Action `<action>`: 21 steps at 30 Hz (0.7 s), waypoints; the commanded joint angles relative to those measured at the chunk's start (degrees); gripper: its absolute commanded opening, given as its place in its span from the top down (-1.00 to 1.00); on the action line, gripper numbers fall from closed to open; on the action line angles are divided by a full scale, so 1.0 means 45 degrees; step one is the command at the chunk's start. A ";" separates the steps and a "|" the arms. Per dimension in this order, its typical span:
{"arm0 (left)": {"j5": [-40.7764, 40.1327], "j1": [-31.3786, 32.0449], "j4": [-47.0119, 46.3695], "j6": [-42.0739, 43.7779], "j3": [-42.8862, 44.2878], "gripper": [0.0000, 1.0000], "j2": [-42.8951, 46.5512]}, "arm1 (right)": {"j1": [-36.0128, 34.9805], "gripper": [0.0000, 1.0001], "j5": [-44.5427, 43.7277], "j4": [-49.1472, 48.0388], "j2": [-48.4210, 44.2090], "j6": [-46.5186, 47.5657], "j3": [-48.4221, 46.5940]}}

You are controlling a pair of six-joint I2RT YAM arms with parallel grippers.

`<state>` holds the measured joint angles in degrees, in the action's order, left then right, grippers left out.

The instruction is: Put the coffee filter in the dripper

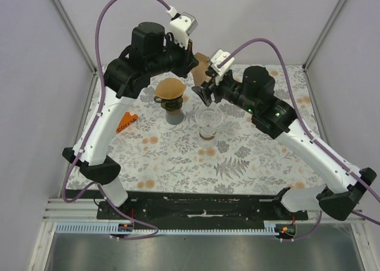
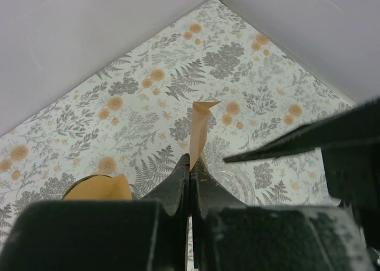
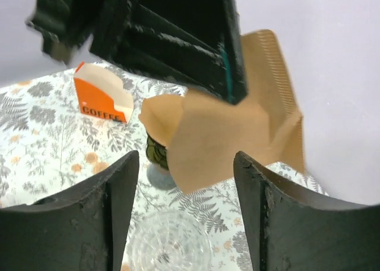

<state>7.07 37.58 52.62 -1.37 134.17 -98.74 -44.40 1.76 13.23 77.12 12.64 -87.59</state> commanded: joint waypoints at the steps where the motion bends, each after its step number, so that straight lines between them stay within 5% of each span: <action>1: 0.2311 -0.0031 0.0511 0.1668 0.0360 0.96 0.0926 | 0.1426 -0.53 0.4971 -0.0422 -0.1959 0.0589 0.0889; 7: 0.5200 -0.0012 0.1820 0.3369 0.0282 0.96 0.1200 | 0.3596 -0.77 0.9680 0.0202 -0.2413 -0.0193 0.0755; 13: 0.6845 -0.0031 0.2739 0.4286 0.0107 0.96 0.1297 | 0.3637 -0.87 1.1327 0.0672 -0.1202 -0.0505 -0.0299; 17: 0.7723 -0.0012 0.3169 0.4775 0.0068 0.96 0.1298 | 0.3617 -0.62 1.2223 0.0692 -0.0675 -0.0622 -0.0768; 21: 0.8330 -0.0012 0.3462 0.5010 0.0048 0.96 0.1278 | 0.3617 0.09 1.3259 0.0808 -0.0283 -0.0779 -0.1004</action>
<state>38.57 37.47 66.00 17.32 134.17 -94.30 -28.12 54.04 16.67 75.46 10.66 -88.47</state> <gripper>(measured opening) 0.026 0.616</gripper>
